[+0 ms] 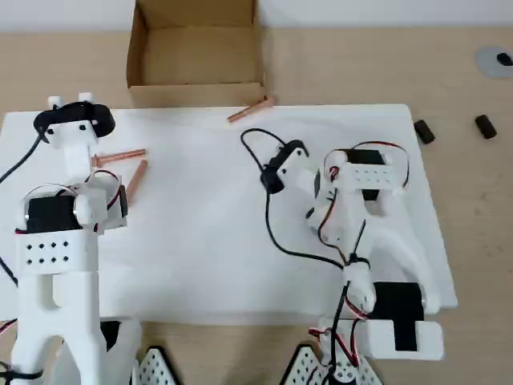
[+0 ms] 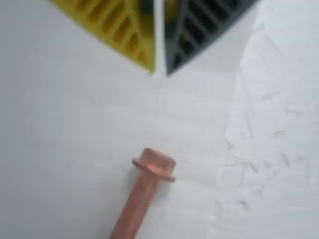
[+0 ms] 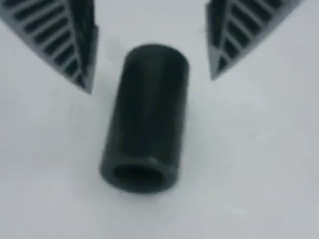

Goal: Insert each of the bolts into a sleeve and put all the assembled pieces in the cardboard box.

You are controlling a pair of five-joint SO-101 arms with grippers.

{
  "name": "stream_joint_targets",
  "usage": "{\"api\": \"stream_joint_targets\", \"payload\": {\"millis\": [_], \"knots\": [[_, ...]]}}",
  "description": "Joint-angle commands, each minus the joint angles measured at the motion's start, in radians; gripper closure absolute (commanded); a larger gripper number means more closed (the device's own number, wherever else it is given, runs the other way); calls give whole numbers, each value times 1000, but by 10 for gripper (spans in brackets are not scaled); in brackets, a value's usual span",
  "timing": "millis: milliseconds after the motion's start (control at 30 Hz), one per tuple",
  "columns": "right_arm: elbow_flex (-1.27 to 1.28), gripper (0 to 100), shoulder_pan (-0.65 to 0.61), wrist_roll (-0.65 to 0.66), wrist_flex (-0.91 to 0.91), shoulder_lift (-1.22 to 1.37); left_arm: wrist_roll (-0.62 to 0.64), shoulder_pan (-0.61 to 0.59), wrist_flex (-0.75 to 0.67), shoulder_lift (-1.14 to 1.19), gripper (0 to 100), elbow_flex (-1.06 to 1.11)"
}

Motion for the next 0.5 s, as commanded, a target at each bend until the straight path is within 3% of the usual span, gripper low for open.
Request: {"api": "stream_joint_targets", "payload": {"millis": [0,267,467], "knots": [[-61,807,-48,9,-3,8,-9,-9,3,-27,983,-48],[-88,810,-104,9,-51,125,-9,-11,5,-27,983,-46],[-131,811,-21,17,-52,237,-31,-11,18,-27,983,-49]]}}
